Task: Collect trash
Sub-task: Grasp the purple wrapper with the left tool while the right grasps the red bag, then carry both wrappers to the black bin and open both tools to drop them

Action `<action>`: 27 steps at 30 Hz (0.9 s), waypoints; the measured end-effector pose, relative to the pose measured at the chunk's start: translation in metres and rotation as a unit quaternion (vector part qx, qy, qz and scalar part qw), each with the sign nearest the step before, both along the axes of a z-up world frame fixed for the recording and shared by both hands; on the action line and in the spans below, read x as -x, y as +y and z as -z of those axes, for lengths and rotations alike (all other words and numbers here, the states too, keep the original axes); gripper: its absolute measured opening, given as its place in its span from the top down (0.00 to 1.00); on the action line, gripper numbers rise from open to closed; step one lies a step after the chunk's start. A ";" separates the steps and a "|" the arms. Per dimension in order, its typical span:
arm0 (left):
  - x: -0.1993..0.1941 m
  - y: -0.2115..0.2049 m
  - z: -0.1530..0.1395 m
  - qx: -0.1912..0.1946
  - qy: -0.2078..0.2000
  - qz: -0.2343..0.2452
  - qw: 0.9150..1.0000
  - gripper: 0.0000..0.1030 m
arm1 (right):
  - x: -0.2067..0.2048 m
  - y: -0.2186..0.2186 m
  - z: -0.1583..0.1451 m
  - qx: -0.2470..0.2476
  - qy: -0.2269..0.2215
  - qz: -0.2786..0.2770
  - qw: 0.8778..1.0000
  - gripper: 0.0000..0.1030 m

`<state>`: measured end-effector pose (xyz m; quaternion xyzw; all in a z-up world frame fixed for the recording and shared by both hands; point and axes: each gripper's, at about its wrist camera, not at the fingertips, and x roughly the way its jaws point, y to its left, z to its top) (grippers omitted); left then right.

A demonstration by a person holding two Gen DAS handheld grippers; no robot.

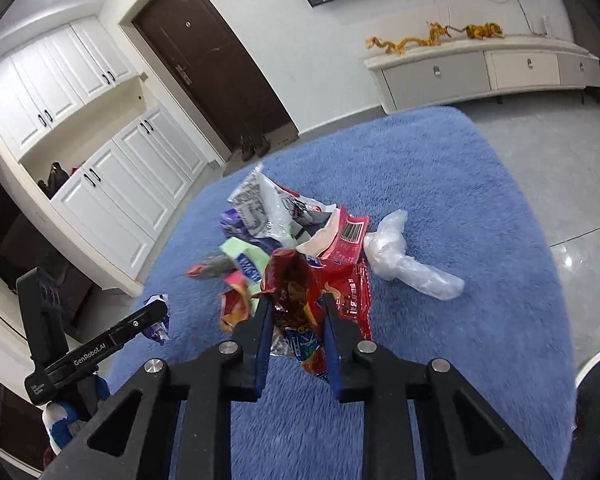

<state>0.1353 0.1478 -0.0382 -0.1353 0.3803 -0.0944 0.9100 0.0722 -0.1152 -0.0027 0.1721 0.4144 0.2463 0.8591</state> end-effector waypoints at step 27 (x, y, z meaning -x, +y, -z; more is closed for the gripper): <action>0.075 -0.170 -0.072 0.007 -0.074 0.156 0.985 0.62 | 0.134 -0.191 -0.063 -0.020 -0.102 0.174 0.979 0.81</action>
